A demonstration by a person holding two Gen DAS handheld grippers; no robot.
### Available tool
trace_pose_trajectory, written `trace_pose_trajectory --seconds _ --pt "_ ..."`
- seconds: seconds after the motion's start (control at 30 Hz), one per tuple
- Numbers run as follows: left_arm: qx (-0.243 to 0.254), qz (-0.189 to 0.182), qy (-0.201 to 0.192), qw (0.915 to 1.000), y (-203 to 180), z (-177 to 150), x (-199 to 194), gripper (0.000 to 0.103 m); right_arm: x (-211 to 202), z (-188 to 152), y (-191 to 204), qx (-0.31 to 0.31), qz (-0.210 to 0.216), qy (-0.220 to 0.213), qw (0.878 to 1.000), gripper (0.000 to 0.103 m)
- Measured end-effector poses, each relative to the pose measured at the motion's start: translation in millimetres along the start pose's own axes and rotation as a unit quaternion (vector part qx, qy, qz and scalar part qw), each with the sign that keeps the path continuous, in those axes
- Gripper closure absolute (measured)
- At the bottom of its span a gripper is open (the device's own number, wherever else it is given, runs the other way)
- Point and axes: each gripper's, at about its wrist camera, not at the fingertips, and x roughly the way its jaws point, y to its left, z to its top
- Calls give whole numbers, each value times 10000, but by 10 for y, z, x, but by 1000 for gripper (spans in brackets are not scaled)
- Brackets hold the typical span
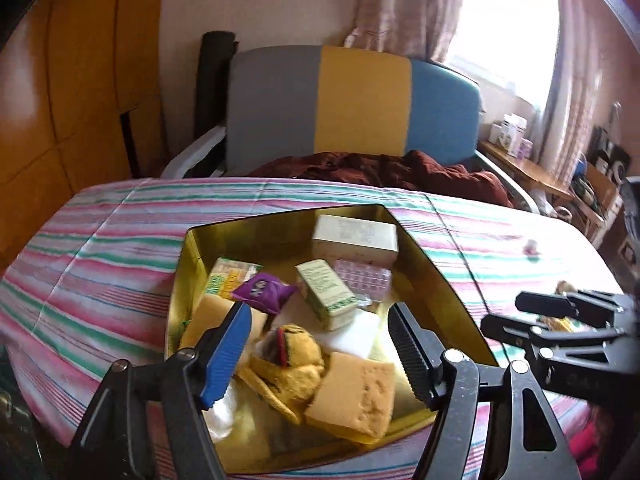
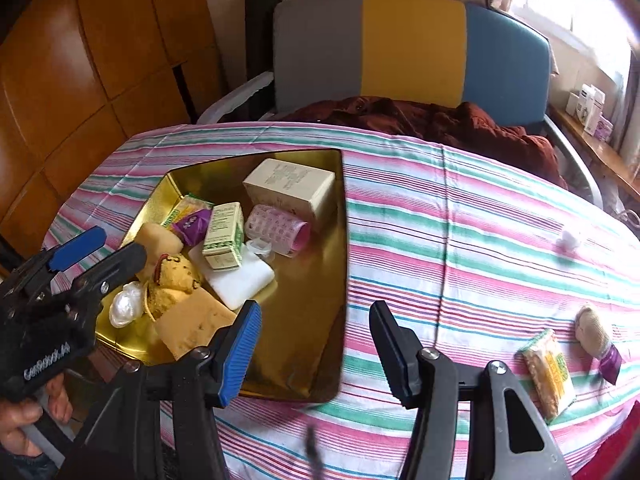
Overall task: Organize objects
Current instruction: 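Move both tools from the tray toward the WEIDAN packet, sock and purple packet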
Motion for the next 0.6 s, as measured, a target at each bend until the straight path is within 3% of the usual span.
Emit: trace_pose_trajectory --seconds 0.3,0.6 --pt "419 -365 83 9984 -342 -23 -30 31 -117 -109 -494 497 -307 38 9983 46" --pt "854 -700 171 9937 -699 -16 9 31 -312 -328 -1277 1235 -778 101 9892 46"
